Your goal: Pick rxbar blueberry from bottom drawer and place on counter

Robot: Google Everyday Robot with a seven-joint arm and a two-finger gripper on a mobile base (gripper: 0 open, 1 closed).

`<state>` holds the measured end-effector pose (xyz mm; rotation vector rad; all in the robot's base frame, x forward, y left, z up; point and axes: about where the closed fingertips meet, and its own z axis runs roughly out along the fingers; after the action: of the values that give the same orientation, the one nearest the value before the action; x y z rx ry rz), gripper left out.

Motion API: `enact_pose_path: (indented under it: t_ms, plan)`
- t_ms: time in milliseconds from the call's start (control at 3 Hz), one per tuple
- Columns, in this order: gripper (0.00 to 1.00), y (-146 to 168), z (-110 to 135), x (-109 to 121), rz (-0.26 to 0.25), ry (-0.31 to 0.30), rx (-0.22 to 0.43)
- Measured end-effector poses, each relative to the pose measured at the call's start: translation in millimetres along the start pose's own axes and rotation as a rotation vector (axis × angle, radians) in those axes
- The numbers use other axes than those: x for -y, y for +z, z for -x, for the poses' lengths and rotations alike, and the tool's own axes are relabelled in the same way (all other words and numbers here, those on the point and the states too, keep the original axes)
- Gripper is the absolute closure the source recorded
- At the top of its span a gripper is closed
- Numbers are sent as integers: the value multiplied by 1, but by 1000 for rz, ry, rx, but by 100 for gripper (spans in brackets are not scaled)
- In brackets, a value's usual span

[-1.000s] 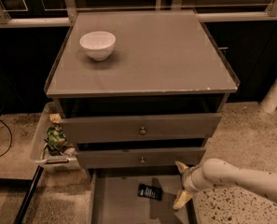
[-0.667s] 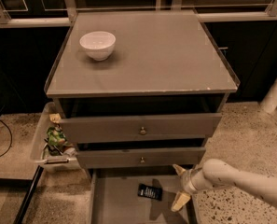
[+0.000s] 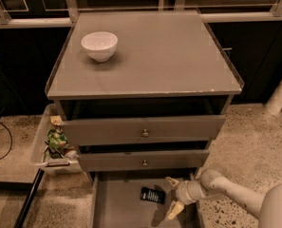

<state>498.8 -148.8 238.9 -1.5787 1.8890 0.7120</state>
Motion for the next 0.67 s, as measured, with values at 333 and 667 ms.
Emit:
enact_pose_path:
  t_ms: [333, 667]
  plan:
    - [0, 0, 0, 0, 0, 0, 0]
    - [0, 20, -8, 3, 1, 35, 27]
